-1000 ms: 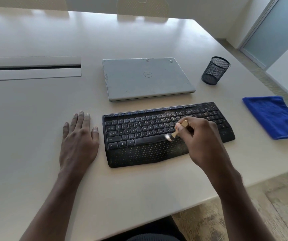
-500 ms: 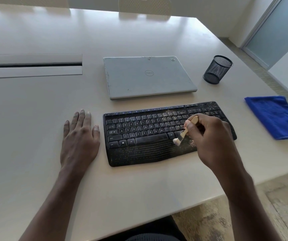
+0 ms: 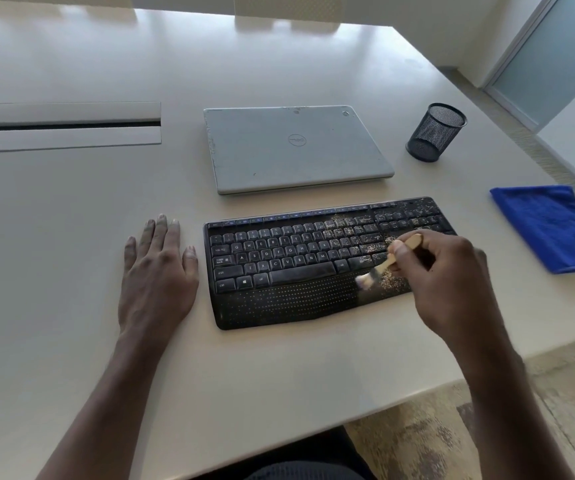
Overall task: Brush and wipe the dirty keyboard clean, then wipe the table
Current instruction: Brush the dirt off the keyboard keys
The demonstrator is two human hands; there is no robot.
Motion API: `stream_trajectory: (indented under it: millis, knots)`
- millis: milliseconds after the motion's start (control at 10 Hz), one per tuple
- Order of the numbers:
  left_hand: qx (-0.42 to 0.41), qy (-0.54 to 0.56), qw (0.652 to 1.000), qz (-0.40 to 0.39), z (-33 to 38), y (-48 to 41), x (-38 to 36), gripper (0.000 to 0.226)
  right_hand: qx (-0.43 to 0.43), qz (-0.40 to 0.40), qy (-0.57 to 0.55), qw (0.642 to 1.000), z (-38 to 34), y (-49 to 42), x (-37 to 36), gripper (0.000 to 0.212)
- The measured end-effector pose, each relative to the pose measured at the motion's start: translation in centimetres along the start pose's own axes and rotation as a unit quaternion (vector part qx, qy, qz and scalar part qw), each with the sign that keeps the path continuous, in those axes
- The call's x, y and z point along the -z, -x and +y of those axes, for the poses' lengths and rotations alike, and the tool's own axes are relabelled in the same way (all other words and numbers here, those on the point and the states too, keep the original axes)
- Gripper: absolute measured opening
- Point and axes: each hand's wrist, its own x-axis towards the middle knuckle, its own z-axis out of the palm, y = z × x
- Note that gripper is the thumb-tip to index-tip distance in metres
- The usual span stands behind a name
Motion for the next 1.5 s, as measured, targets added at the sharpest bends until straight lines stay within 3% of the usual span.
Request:
stream_trajectory:
  millis: [100,200,300,400,500,600,700,800,900,1100,1200,1500]
  knots:
    - [0.0,0.003,1.0,-0.002,-0.1,0.0,0.1,0.057,-0.012,-0.087,-0.085,0.992,-0.6,0.9,-1.1,0.016]
    - [-0.002,0.004,1.0,-0.001,-0.1,0.0,0.1,0.057,-0.013,-0.064,-0.046,0.997,-0.1,0.8,-0.9,0.016]
    - [-0.001,0.002,1.0,-0.003,0.0,-0.1,0.0,0.057,-0.014,0.02,0.04,0.999,0.7,0.4,0.8,0.019]
    - [0.0,0.0,1.0,-0.004,-0.1,-0.1,-0.1,0.058,-0.01,0.022,0.024,0.999,0.4,0.6,1.0,0.019]
    - [0.001,0.0,1.0,-0.006,-0.1,0.0,-0.1,0.058,-0.028,-0.075,-0.074,0.994,-0.3,1.1,-0.3,0.015]
    - [0.0,0.0,1.0,-0.007,0.0,0.0,0.0,0.058,-0.038,-0.083,-0.062,0.994,0.1,1.1,-0.5,0.017]
    - [0.002,0.001,1.0,-0.006,0.0,-0.1,-0.1,0.058,-0.023,0.006,0.038,0.999,0.5,0.0,0.4,0.019]
    - [0.002,-0.001,1.0,-0.007,-0.2,-0.1,-0.2,0.058,-0.008,0.011,0.019,1.0,-0.1,-0.5,0.2,0.019]
    - [0.002,0.001,1.0,-0.009,-0.2,-0.1,-0.1,0.058,-0.021,-0.082,-0.066,0.994,-1.0,-0.8,-1.2,0.017]
    - [0.003,-0.005,1.0,-0.006,0.0,0.0,-0.3,0.057,-0.012,0.002,-0.014,1.0,-1.7,-4.4,-0.5,0.019]
    - [0.002,-0.004,1.0,-0.004,-0.1,0.0,-0.4,0.057,-0.008,0.003,-0.036,0.999,-2.3,-6.5,-1.3,0.019]
    - [-0.007,-0.011,1.0,0.001,-0.4,0.0,-0.7,0.068,-0.002,-0.104,-0.11,0.988,-4.6,-11.6,-6.0,0.016]
